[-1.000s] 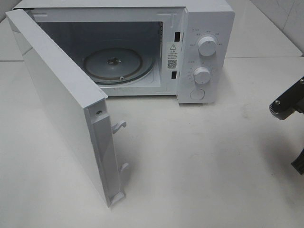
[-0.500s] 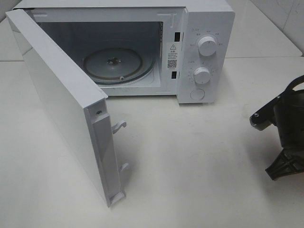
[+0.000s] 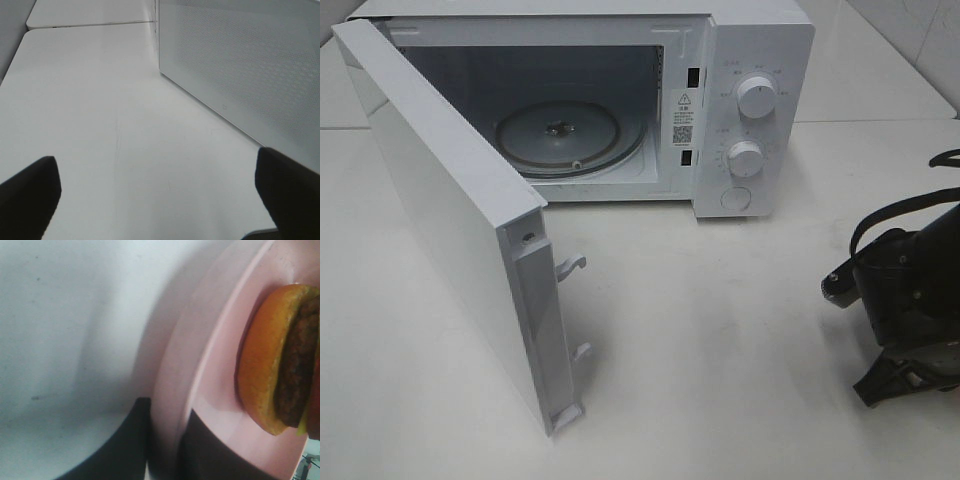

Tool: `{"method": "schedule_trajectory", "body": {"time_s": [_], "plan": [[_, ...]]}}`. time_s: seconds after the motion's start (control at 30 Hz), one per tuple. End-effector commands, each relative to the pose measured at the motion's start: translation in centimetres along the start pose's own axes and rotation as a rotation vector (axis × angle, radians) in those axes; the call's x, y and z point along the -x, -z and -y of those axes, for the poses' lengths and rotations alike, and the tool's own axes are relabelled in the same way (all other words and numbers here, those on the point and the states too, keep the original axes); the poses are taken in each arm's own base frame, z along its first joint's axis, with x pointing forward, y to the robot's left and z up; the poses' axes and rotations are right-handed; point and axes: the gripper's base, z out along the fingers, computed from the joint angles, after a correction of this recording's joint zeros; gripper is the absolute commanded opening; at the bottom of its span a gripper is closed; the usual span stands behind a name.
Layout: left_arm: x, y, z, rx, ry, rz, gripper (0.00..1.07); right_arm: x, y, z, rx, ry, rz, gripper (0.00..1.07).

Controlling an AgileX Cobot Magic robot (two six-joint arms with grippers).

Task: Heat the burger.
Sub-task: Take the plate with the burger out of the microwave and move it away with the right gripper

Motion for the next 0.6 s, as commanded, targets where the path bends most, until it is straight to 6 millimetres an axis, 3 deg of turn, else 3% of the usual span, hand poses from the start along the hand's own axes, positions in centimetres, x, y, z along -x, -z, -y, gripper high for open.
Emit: {"method": "schedule_trajectory", "body": {"time_s": [0.03, 0.27, 0.4, 0.6], "plan": [[-0.2, 0.2, 0.1, -0.005, 0.004, 0.015, 0.98, 0.1, -0.7, 0.2, -0.081, -0.008, -0.009, 0.12], [-0.2, 0.2, 0.1, -0.005, 0.004, 0.015, 0.98, 0.0, -0.9, -0.1, -0.075, -0.01, -0.014, 0.24], [-0.2, 0.2, 0.1, -0.005, 0.004, 0.015, 0.98, 0.1, -0.7, 0.0, -0.07, -0.015, -0.029, 0.42], [-0.2, 0.2, 0.1, -0.005, 0.004, 0.015, 0.98, 0.2, 0.6, 0.9, -0.026, -0.041, -0.007, 0.48]]}}
